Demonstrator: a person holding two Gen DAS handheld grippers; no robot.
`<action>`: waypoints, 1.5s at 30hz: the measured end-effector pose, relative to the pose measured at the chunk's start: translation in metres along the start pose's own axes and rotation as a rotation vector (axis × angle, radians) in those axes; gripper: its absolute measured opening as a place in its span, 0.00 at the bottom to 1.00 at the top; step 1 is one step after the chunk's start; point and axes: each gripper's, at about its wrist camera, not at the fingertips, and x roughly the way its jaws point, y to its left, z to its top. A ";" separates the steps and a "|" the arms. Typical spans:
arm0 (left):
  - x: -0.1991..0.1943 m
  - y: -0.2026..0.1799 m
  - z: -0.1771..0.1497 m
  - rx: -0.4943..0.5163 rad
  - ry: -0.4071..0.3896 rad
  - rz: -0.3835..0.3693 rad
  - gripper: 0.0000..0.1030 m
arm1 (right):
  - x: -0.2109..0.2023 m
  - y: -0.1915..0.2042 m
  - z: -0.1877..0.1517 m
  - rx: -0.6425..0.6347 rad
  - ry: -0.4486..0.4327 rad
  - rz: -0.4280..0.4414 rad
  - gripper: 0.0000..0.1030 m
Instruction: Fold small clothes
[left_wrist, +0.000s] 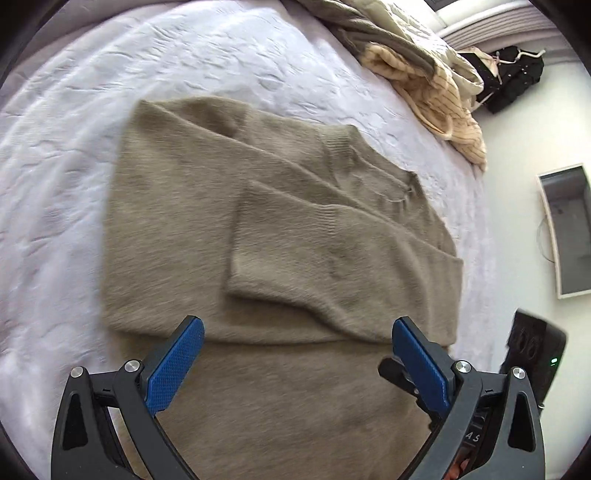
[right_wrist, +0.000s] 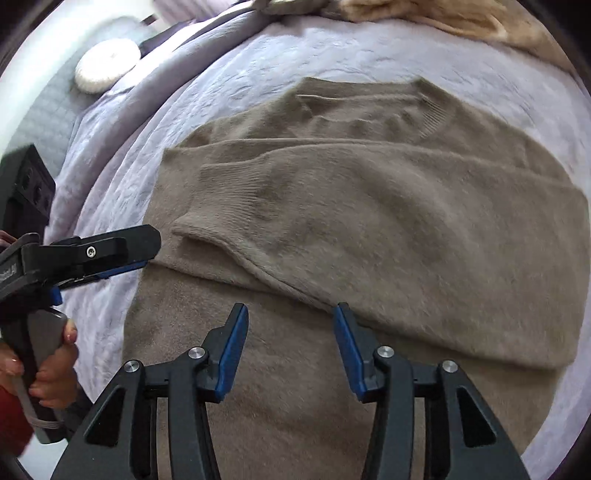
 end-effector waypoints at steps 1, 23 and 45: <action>0.007 -0.001 0.005 -0.015 0.006 -0.012 0.99 | -0.007 -0.017 -0.004 0.074 -0.009 0.024 0.50; 0.002 -0.002 0.024 -0.084 -0.055 -0.115 0.08 | -0.073 -0.199 -0.035 0.741 -0.313 0.312 0.08; -0.009 0.028 -0.002 0.030 -0.049 0.234 0.08 | -0.082 -0.223 -0.054 0.629 -0.221 0.171 0.50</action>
